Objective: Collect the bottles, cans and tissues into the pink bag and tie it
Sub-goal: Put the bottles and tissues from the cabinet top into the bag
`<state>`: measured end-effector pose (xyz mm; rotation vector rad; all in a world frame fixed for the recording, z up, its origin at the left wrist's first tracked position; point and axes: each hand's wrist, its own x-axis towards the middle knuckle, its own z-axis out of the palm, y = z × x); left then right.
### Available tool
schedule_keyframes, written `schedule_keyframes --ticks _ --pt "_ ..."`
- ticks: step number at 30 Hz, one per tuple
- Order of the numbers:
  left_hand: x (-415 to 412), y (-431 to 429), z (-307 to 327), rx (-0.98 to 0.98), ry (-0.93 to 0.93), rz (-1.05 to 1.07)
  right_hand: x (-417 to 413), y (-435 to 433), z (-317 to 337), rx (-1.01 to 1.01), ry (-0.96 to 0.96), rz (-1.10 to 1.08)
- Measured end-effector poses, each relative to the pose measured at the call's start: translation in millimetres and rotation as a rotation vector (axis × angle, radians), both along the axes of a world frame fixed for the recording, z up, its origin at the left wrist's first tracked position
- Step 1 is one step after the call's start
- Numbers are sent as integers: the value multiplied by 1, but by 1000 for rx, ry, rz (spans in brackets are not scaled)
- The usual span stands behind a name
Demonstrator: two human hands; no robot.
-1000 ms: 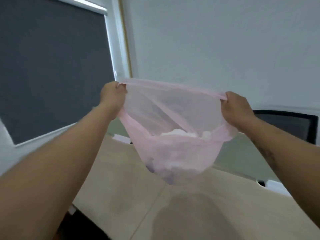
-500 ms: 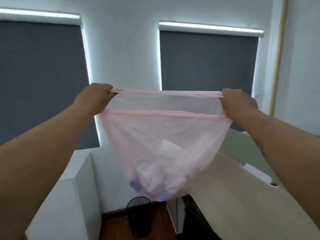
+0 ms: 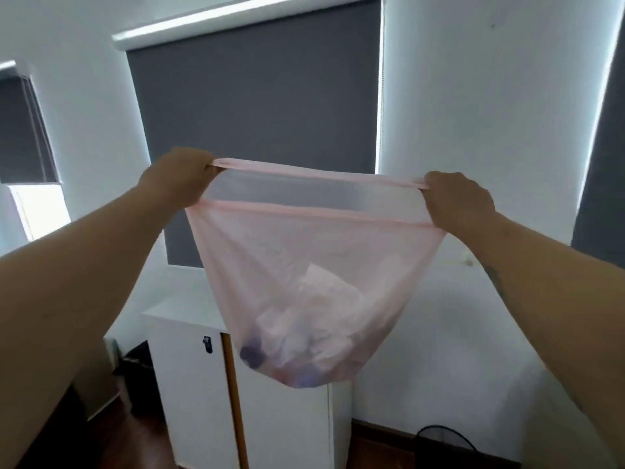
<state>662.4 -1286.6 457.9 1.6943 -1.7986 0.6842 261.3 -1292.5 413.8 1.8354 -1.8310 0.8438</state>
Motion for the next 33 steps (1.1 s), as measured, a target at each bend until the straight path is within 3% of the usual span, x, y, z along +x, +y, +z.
schedule_keyframes --ticks 8,16,25,33 --pt "134 -93 -20 1 53 301 156 -223 -23 16 45 305" --pt "264 -198 -64 10 158 515 330 -385 -91 102 4 513" --pt "386 -380 -81 29 148 376 488 -545 -200 185 -87 478" --pt "370 -480 -130 127 198 121 487 -617 -293 335 -139 463"
